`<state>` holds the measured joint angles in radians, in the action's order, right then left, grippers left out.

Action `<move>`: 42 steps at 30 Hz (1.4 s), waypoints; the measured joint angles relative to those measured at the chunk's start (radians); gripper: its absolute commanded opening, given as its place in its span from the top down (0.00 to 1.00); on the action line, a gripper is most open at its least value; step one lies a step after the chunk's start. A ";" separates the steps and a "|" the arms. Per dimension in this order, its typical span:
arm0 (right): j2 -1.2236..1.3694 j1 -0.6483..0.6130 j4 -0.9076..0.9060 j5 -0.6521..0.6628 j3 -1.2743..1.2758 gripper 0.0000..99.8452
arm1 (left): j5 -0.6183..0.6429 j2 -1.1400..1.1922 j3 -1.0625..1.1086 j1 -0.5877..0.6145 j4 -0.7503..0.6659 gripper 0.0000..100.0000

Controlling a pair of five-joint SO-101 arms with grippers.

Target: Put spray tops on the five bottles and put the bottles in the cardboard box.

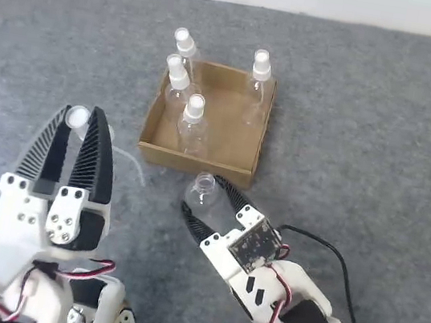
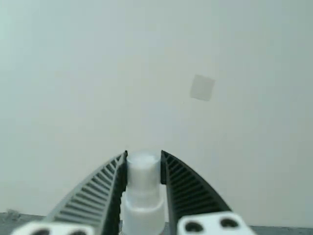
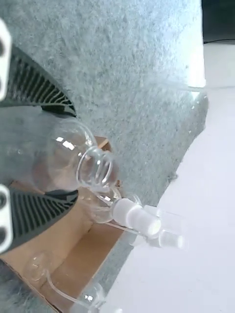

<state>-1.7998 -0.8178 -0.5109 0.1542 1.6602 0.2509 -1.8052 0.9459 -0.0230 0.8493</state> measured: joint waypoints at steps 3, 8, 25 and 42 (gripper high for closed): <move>0.002 -0.038 0.032 0.025 0.002 0.99 | 0.020 0.000 0.000 -0.002 0.000 0.99; 0.002 -0.061 0.035 0.075 0.002 0.99 | 0.058 0.000 -0.018 -0.002 0.000 0.99; 0.002 -0.110 0.035 0.089 0.002 0.99 | 0.107 0.000 -0.018 -0.081 -0.037 0.99; 0.002 -0.110 0.035 0.089 0.002 0.99 | 0.107 0.000 -0.018 -0.172 -0.051 0.99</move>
<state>-1.7983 -0.9283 -0.4757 0.2432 1.6617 0.3583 -1.8052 0.9275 -0.1949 0.7986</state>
